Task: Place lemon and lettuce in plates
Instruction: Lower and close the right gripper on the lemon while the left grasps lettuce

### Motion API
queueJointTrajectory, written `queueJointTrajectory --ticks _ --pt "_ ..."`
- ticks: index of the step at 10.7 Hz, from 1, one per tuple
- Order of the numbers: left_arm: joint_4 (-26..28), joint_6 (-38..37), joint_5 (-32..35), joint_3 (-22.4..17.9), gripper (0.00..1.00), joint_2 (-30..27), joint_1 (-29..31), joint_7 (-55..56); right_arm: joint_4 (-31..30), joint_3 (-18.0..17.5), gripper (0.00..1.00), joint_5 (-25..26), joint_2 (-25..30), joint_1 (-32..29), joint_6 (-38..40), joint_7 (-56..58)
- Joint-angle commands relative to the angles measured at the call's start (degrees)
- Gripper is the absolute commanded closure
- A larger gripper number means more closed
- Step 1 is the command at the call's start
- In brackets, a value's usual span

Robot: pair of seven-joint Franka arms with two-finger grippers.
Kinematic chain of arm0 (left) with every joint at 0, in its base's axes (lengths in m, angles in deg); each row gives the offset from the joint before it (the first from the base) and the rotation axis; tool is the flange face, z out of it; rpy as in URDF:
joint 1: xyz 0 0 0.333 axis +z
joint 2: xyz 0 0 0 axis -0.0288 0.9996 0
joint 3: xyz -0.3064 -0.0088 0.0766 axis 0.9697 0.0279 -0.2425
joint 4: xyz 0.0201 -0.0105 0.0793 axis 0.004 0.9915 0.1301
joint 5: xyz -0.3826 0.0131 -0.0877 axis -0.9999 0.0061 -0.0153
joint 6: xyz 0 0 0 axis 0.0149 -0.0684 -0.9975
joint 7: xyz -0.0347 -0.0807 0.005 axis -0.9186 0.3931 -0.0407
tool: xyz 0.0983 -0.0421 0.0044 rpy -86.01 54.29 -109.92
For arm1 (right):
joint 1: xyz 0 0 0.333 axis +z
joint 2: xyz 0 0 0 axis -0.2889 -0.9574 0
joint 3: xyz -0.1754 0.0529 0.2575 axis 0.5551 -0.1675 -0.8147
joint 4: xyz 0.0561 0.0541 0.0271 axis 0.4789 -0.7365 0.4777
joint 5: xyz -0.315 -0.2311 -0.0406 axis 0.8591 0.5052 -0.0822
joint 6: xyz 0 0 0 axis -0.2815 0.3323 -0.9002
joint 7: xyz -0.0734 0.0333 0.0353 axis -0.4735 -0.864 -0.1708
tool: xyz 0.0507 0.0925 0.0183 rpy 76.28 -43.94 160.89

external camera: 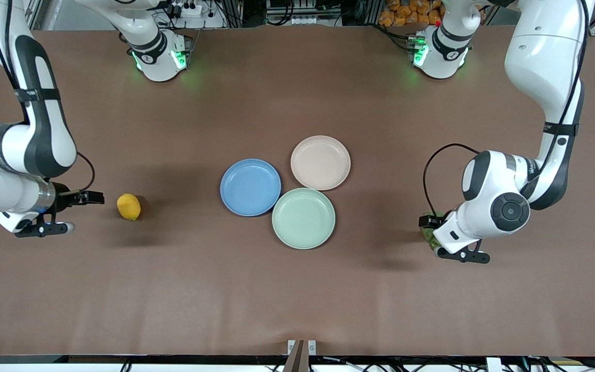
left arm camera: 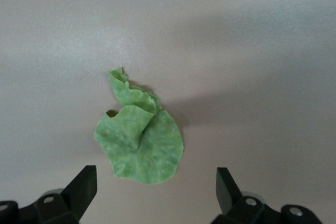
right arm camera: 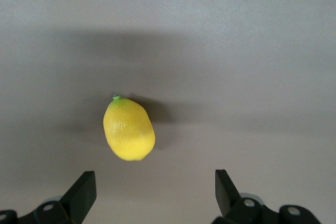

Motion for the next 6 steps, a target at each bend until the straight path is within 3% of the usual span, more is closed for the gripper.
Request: queueJointTrajectory --ticks 1,6 --pt "-0.9 4.0 1.4 0.0 0.00 2.5 0.5 -2.6 -4.2 -0.5 0.00 -0.7 -0.5 -0.4 -5.6 0.4" --pt "-0.4 6.7 1.8 0.0 0.00 4.6 1.2 -9.8 -10.5 -0.6 0.00 -5.6 -0.5 1.1 -14.4 0.3"
